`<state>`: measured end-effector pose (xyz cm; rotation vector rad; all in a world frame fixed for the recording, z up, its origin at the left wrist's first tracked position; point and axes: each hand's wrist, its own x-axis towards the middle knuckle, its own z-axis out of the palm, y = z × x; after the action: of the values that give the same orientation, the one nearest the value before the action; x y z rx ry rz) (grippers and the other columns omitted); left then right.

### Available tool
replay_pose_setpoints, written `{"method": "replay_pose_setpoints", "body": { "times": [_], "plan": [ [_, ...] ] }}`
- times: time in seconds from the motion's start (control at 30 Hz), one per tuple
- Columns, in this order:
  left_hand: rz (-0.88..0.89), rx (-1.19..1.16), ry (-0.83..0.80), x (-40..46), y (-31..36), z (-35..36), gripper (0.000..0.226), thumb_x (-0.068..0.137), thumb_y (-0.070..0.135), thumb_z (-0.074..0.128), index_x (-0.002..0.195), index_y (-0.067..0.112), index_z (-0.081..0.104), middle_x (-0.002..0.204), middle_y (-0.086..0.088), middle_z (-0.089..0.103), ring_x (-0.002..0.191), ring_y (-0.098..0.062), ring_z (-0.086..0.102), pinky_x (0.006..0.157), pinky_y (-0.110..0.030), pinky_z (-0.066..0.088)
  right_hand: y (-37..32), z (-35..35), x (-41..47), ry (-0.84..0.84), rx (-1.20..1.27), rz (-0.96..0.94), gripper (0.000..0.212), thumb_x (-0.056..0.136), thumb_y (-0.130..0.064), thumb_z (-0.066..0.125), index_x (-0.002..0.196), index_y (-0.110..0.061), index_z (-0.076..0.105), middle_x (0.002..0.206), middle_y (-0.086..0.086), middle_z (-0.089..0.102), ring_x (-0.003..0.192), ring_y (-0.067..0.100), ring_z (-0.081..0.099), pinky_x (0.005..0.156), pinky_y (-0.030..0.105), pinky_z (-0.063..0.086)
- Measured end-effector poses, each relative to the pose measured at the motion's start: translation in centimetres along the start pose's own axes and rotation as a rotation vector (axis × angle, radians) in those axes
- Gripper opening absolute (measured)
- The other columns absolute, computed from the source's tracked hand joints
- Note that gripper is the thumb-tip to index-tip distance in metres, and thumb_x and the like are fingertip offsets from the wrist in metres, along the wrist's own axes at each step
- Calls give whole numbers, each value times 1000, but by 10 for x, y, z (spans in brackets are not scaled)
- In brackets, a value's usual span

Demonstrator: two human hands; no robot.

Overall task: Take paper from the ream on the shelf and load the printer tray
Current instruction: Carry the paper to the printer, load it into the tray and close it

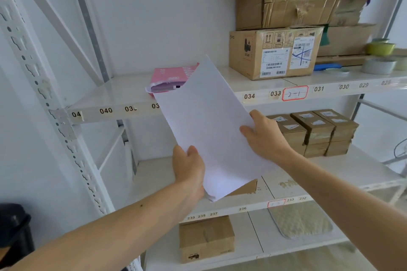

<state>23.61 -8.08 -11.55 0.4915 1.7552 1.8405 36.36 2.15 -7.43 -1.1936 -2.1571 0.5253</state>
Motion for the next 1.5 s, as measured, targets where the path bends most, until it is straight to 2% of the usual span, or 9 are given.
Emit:
{"method": "replay_pose_setpoints", "body": {
  "times": [0.23,0.4,0.53,0.6,0.8,0.9,1.17,1.3,1.5],
  "plan": [
    [127,32,-83,-4,-4,42,13,100,15,35,102,14,48,90,0,57,79,-21,54,70,-32,45,35,-24,-15,209,69,6,12,96,-15,49,92,-7,43,73,4,56,65,33,58,55,44,51],
    [285,106,-176,2,-13,78,22,99,21,36,116,12,47,95,-7,55,80,-19,51,82,-36,46,61,-42,-24,373,82,78,15,95,-17,49,94,-3,46,72,5,56,69,34,56,60,43,49],
    [385,116,-286,-5,-16,116,20,102,17,37,83,21,40,77,2,38,64,-7,37,62,-14,35,91,-59,-33,504,91,150,14,95,-18,50,94,-4,46,67,-6,49,63,24,49,60,40,42],
    [409,124,-347,-12,-19,137,21,103,17,37,82,15,37,75,0,32,63,-9,32,60,-19,31,109,-69,-38,550,87,190,14,95,-18,49,96,-6,45,68,-6,49,64,21,48,59,37,40],
    [453,128,-521,-38,-30,208,11,102,14,37,97,8,45,79,0,49,68,-6,47,67,-24,41,165,-109,-58,672,53,308,16,94,-17,50,88,-7,41,67,2,49,62,26,47,53,36,39],
    [449,116,-580,-57,-37,248,8,102,11,38,96,14,43,78,9,51,63,10,50,60,-8,40,195,-136,-68,707,30,349,14,94,-17,51,93,-4,45,74,6,55,63,22,49,55,35,41],
    [400,139,-806,-112,-59,351,14,102,17,35,107,9,44,93,-8,53,75,-17,49,66,-30,41,278,-204,-101,816,-2,468,11,93,-15,51,87,-10,44,71,-8,52,63,8,50,49,21,36],
    [336,179,-941,-133,-71,395,24,98,25,36,117,11,42,119,-22,54,107,-37,56,90,-46,48,318,-230,-116,862,-22,540,8,93,-16,52,91,-11,47,75,-9,52,66,2,50,51,20,36],
    [346,162,-1074,-161,-87,454,12,99,19,39,91,21,47,81,-1,49,68,-17,44,68,-34,42,365,-258,-133,917,-32,643,8,92,-16,50,95,-8,51,75,-8,53,67,4,50,50,16,33]
  ]
}}
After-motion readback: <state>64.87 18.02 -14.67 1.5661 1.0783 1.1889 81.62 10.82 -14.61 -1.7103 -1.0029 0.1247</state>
